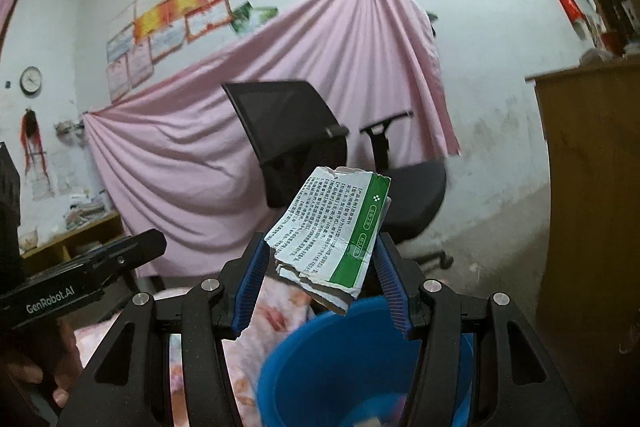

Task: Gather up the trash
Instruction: 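Open both grippers over the blue basin to drop the lid and box, then move both grippers back over the bed toward the red cup and white tube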

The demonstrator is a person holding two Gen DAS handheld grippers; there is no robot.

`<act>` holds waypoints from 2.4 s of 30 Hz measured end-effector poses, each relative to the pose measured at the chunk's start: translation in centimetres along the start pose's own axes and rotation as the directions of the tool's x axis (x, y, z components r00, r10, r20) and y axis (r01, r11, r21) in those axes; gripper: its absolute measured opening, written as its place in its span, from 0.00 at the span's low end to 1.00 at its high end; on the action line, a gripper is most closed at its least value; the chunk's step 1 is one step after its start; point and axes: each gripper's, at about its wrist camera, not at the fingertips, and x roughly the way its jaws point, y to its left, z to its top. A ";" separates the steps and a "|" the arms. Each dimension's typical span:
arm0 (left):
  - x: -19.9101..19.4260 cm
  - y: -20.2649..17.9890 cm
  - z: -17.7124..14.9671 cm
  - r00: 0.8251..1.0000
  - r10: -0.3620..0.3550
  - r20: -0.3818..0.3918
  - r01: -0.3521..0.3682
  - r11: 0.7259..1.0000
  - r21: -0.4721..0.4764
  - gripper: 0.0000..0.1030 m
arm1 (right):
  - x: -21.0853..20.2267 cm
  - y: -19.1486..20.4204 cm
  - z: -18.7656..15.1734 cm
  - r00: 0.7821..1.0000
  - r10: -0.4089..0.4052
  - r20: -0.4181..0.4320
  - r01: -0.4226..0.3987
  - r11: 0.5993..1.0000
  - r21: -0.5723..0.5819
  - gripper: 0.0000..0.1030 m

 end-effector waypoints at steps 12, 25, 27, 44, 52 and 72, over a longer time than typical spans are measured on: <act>1.8 3.2 -2.2 0.988 0.014 -0.154 -0.038 0.988 -0.149 0.57 | 2.1 -0.9 -1.7 0.986 -0.036 -0.160 0.034 0.999 -0.014 0.72; -2.8 5.7 -1.9 0.991 0.104 -0.083 -0.115 0.984 -0.137 0.75 | 0.8 1.6 -0.2 0.998 -0.023 -0.054 0.021 0.999 -0.032 0.92; -3.8 6.3 -1.6 0.991 0.120 -0.058 -0.127 0.982 -0.141 0.76 | 0.3 2.2 0.1 1.000 -0.015 -0.016 0.015 0.999 -0.029 1.00; -12.0 13.1 -1.5 0.930 0.329 0.167 -0.294 0.934 -0.202 0.98 | -0.1 10.3 0.7 0.980 0.100 0.172 -0.090 0.994 -0.063 1.00; -13.9 16.7 -3.5 0.883 0.427 0.194 -0.386 0.896 -0.219 0.98 | 1.7 14.4 -1.1 0.977 0.147 0.156 -0.123 0.980 -0.153 1.00; -9.9 24.0 -8.0 0.916 0.402 0.021 -0.387 0.894 -0.228 0.98 | 10.1 20.0 -6.6 0.961 0.134 -0.241 -0.195 0.948 -0.253 0.95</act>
